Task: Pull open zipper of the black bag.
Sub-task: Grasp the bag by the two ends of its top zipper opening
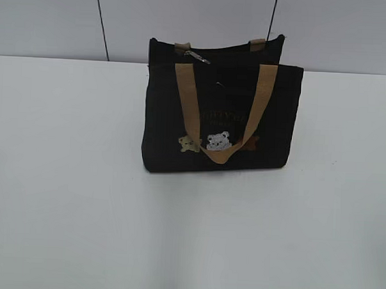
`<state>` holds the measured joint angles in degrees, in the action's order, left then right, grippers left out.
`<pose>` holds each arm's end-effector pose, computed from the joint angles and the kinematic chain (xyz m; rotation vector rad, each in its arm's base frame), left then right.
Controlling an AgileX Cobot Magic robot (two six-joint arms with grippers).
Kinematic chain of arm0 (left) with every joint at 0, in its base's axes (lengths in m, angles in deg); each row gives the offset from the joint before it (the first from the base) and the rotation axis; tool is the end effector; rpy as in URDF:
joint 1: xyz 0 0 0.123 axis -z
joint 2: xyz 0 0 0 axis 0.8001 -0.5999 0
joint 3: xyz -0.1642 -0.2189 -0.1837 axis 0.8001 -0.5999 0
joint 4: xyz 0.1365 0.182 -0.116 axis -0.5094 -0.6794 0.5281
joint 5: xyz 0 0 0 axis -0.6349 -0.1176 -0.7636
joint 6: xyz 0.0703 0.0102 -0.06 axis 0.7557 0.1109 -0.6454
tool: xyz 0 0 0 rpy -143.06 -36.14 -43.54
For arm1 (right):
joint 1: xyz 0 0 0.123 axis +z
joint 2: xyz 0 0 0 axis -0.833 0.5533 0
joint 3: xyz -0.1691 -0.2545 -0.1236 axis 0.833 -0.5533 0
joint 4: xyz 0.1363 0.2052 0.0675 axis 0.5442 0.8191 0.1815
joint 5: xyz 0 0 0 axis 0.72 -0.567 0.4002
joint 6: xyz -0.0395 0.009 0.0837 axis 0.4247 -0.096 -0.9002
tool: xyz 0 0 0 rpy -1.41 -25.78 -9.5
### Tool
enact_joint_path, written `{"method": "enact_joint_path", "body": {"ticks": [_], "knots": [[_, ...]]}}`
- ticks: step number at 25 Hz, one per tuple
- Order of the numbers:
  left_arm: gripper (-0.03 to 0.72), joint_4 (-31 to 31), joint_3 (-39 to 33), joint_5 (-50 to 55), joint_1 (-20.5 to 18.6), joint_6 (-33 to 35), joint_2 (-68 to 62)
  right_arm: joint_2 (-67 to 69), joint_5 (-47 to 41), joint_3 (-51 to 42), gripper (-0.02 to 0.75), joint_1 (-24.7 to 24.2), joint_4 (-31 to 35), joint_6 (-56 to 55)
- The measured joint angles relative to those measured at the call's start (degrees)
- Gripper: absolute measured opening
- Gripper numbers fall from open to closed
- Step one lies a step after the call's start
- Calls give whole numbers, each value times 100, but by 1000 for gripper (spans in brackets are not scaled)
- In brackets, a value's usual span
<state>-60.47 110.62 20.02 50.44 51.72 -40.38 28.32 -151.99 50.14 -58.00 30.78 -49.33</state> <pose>-0.0530 -0.0074 0.3059 0.0009 1.8908 -0.0104 -0.0438 0.0110 0.2669 -0.2419 2.0803 -0.0273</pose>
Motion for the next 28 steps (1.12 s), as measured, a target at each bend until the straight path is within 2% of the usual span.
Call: {"method": "enact_joint_path", "body": {"ticks": [4,8,12,16,19,22,24,28], "knots": [[311,0,152,-1339,0,0,-85,0,0,0,340,0,0,0],[311,96,32,-2687,0,0,-701,0,0,0,340,0,0,0],[311,272,-612,-4398,0,0,-1623,0,0,0,340,0,0,0],[311,-47,-1430,-6498,0,-76,-2879,0,0,0,340,0,0,0],[311,-1147,-1653,-7761,50,-875,-3946,0,0,0,340,0,0,0],[311,-2932,-1648,-9132,138,-2218,-5195,0,0,0,340,0,0,0],[311,-3884,-1524,-9818,152,-2908,-5928,0,0,0,340,0,0,0],[311,-5419,-783,-10667,152,-3371,-7347,0,0,0,340,0,2,0]]}}
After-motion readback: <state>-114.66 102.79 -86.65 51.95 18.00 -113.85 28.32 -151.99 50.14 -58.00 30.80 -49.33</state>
